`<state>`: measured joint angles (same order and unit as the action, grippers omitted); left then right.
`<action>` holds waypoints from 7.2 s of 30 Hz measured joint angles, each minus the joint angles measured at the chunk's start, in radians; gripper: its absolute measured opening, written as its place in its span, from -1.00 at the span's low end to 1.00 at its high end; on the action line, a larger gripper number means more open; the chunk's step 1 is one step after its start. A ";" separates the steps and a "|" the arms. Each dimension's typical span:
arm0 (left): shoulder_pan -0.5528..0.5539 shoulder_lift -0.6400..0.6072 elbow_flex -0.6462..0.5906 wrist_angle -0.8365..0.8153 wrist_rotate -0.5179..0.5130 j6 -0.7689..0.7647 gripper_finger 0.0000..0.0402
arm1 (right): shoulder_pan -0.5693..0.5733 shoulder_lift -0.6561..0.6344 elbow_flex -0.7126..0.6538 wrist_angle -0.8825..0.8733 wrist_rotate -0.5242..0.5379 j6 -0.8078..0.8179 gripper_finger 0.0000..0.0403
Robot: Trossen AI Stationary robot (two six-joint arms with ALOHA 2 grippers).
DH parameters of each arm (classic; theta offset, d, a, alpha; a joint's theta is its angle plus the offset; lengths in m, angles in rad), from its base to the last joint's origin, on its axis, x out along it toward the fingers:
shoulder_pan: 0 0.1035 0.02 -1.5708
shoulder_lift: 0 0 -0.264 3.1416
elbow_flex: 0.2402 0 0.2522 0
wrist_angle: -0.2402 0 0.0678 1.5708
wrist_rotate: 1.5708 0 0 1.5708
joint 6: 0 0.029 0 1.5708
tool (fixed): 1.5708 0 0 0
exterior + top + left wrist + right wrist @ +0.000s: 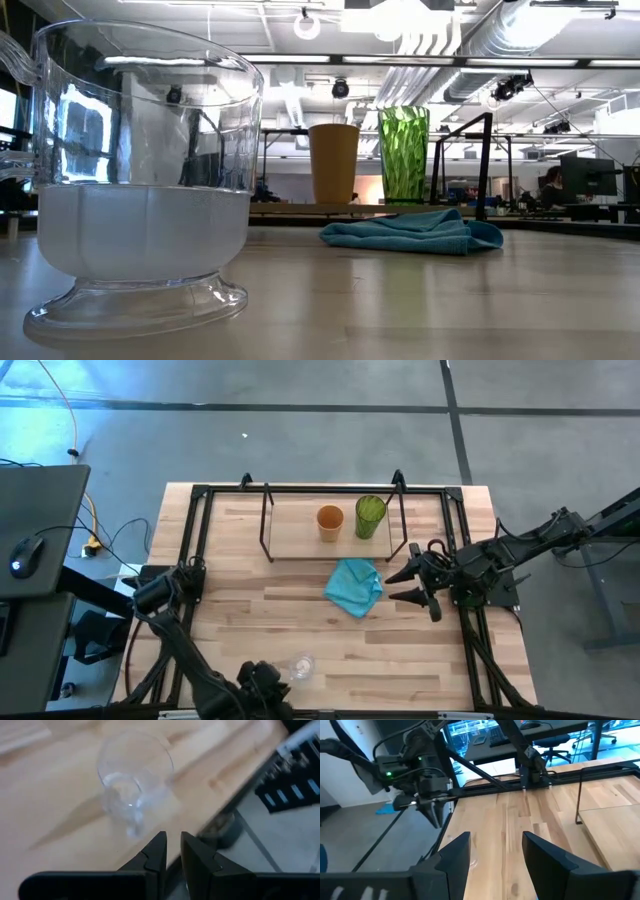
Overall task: Stack small to large cups/mugs on shelf
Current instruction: Put the transparent mug on the shelf
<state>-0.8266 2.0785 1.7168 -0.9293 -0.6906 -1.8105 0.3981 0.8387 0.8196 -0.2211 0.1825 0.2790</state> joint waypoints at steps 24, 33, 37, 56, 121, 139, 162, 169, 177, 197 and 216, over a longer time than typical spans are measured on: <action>0.247 -0.038 0.014 -0.149 0.278 0.416 -0.77 | 0.028 0.000 0.000 -0.030 -0.042 0.043 -0.15; 0.331 -0.059 0.019 -0.124 0.447 0.894 -0.77 | 0.036 0.000 0.000 -0.031 -0.042 0.080 -0.15; 0.369 -0.064 0.020 -0.112 0.513 1.010 -0.77 | 0.059 0.000 0.000 -0.032 -0.043 0.080 -0.15; 0.430 -0.063 0.020 -0.080 0.635 1.292 -0.77 | 0.116 0.000 0.000 -0.033 0.007 0.105 -0.15; 0.456 -0.013 0.019 -0.086 0.678 1.466 -0.77 | 0.115 0.097 0.000 0.051 -0.037 0.140 -0.15; 0.455 -0.012 0.019 -0.071 0.679 1.466 -0.77 | 0.115 0.097 0.000 0.054 -0.037 0.140 -0.15; 0.454 0.014 0.019 -0.115 0.682 1.433 -0.98 | 0.115 0.097 0.000 0.050 -0.039 0.140 -0.15; 0.471 0.014 0.019 -0.141 0.705 1.383 -0.98 | 0.116 0.097 0.000 0.050 -0.039 0.140 -0.15; 0.520 -0.026 0.019 -0.172 0.705 1.297 -0.99 | 0.116 0.097 0.000 0.046 -0.056 0.148 -0.15; 0.819 -0.212 0.019 -0.386 0.608 1.068 -1.00 | 0.116 0.097 0.000 0.050 -0.097 0.098 -0.15; 1.232 -0.304 0.019 -0.459 0.475 1.685 -1.00 | 0.113 0.097 0.000 0.171 0.243 0.268 -0.15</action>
<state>0.4058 1.7740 1.7363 -1.3880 -0.2153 -0.1259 0.5114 0.9356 0.8200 -0.0505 0.4252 0.5470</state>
